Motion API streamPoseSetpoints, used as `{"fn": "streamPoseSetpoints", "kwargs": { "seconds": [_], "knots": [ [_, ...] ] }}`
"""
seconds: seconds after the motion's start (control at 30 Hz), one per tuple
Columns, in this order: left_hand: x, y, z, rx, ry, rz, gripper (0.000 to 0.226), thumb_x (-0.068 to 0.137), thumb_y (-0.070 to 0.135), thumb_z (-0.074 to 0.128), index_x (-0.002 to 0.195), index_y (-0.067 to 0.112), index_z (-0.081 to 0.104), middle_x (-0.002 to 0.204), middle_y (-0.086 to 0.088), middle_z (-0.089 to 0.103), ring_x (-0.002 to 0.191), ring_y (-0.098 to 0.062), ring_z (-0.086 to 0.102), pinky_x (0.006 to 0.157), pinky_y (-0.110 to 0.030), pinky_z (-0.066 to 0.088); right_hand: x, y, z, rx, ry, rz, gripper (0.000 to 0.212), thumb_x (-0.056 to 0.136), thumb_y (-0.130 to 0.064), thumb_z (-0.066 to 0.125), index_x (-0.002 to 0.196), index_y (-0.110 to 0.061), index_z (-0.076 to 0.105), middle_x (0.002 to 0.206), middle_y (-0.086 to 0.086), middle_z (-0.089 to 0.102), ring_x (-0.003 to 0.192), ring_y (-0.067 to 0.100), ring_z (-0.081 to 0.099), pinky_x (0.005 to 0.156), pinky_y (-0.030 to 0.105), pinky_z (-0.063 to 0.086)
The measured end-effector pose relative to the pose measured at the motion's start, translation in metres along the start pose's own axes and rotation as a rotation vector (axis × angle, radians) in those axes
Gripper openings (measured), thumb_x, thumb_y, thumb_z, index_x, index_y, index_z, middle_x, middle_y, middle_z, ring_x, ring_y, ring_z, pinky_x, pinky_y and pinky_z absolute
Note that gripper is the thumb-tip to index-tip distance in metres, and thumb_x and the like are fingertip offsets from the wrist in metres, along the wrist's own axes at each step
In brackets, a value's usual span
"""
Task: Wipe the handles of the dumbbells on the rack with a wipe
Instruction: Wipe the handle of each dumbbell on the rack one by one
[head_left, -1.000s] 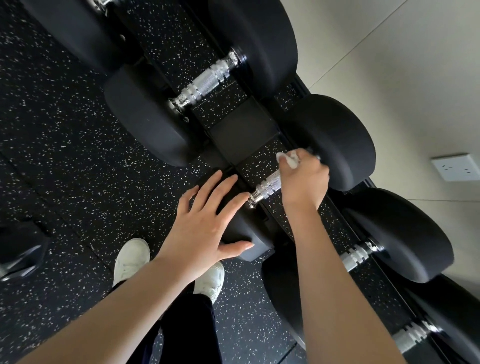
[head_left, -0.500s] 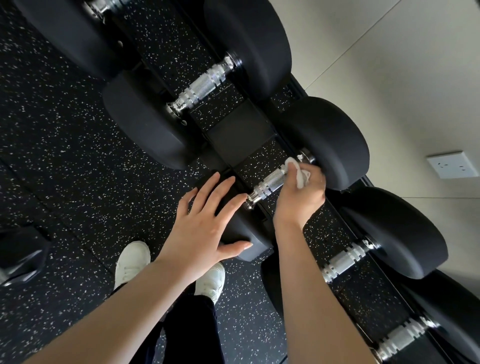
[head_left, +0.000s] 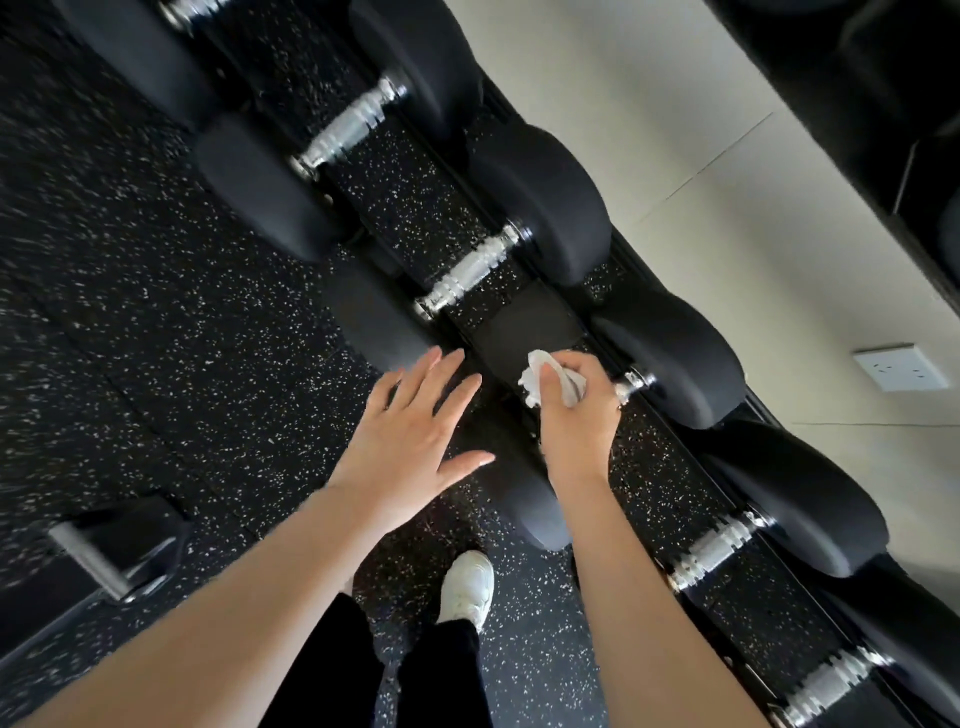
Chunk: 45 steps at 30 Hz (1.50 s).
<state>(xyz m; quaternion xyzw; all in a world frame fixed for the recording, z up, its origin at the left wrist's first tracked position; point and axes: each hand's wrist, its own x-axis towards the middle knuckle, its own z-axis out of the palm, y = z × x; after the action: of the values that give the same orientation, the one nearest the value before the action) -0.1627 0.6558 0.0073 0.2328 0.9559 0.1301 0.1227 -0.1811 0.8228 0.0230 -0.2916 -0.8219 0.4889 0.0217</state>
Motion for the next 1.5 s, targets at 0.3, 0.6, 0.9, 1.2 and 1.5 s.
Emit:
{"fn": "streamPoseSetpoints", "kwargs": {
  "seconds": [0.3,0.6,0.9,1.2,1.5],
  "knots": [
    [0.014,-0.089,-0.049,0.053,0.009,-0.076,0.074,0.086,0.060,0.041,0.141,0.011,0.045,0.149,-0.014,0.038,0.140,-0.032,0.033,0.106,-0.052,0.033,0.004,-0.053,0.056,0.041,0.159,0.014,0.010,0.083,-0.008,0.066,0.087,-0.014,0.060,0.089,-0.005,0.064,0.075,0.001,0.056,0.061,-0.005,0.033],
    [0.050,-0.098,-0.023,0.013,-0.036,-0.100,0.080,0.086,0.068,0.033,0.142,0.012,0.043,0.149,-0.012,0.039,0.138,-0.032,0.035,0.103,-0.051,0.036,0.069,-0.057,0.097,0.081,0.320,0.190,0.013,0.083,-0.008,0.065,0.081,-0.020,0.062,0.110,0.004,0.057,0.096,0.018,0.057,0.073,0.015,0.041],
    [0.061,-0.103,-0.007,-0.060,0.005,-0.087,0.077,0.083,0.070,0.033,0.138,0.017,0.045,0.149,-0.010,0.040,0.141,-0.029,0.032,0.100,-0.053,0.040,0.109,-0.065,0.128,0.449,0.561,0.534,0.011,0.080,-0.009,0.071,0.077,-0.016,0.063,0.083,0.000,0.065,0.071,0.006,0.061,0.069,0.018,0.054],
    [0.061,-0.106,0.001,-0.088,0.044,-0.092,0.072,0.082,0.070,0.035,0.135,0.022,0.044,0.150,-0.008,0.037,0.142,-0.028,0.028,0.101,-0.051,0.035,0.111,-0.051,0.130,0.443,0.462,0.459,0.013,0.078,-0.011,0.075,0.077,-0.019,0.065,0.081,-0.006,0.066,0.080,0.008,0.064,0.071,0.016,0.051],
    [0.060,-0.105,0.000,-0.107,0.039,-0.093,0.071,0.081,0.068,0.039,0.134,0.022,0.047,0.150,-0.008,0.037,0.143,-0.027,0.027,0.101,-0.051,0.033,0.070,-0.035,0.127,0.048,0.045,0.361,0.015,0.068,-0.020,0.081,0.071,-0.027,0.068,0.085,-0.009,0.065,0.077,-0.002,0.057,0.071,0.015,0.044]
  ]
}}
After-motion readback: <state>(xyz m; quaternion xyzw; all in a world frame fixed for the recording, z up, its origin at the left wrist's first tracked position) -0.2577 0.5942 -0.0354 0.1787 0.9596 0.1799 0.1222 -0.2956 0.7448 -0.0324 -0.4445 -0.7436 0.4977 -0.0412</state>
